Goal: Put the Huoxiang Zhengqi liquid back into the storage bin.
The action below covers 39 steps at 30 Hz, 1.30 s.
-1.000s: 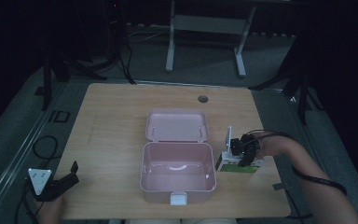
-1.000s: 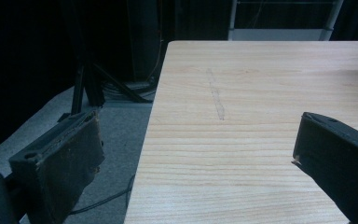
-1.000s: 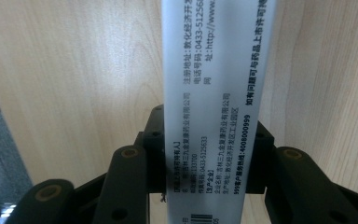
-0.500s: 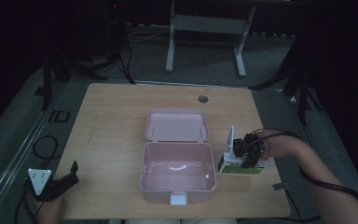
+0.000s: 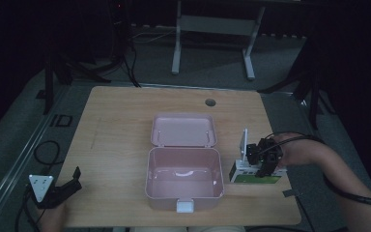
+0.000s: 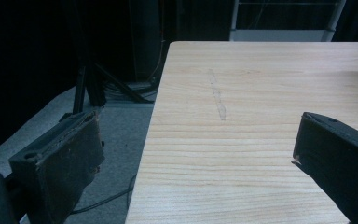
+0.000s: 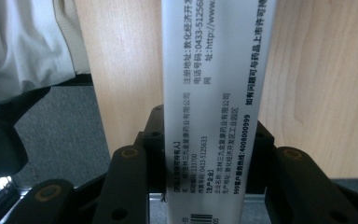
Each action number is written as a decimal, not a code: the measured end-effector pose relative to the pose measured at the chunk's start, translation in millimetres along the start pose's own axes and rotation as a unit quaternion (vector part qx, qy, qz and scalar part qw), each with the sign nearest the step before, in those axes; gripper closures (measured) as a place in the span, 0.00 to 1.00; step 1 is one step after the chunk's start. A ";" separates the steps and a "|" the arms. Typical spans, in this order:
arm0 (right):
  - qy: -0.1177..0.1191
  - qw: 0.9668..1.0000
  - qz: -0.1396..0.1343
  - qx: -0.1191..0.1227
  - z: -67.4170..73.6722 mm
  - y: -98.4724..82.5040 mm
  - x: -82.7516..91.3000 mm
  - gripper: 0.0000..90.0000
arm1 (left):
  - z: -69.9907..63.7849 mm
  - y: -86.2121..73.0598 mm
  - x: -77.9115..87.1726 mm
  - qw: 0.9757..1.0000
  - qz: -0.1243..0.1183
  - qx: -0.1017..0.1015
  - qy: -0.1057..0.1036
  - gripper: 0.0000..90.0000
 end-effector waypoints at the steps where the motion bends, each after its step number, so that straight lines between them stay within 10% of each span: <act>1: -0.003 1.000 0.001 -0.001 1.5 -0.1 3.6 0.69 | 0.0 0.0 0.0 1.000 0.000 0.000 0.000 0.02; 24: -0.018 1.000 -0.011 -0.007 24.6 15.2 76.3 0.69 | 0.3 0.1 -0.1 1.000 0.000 0.002 0.001 0.02; 39: -0.014 1.000 -0.015 0.005 22.4 49.0 90.0 0.69 | 0.3 0.1 0.0 1.000 -0.001 0.002 0.000 0.02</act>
Point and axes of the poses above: each handheld gripper's, and its own axes: x roughly backward along the jaws, y roughly out of its top, z roughly to its left, the point moved 1 cm from there along -x, roughly forward along the jaws, and after that the axes turned 10 degrees about x, right-handed, at the moved point
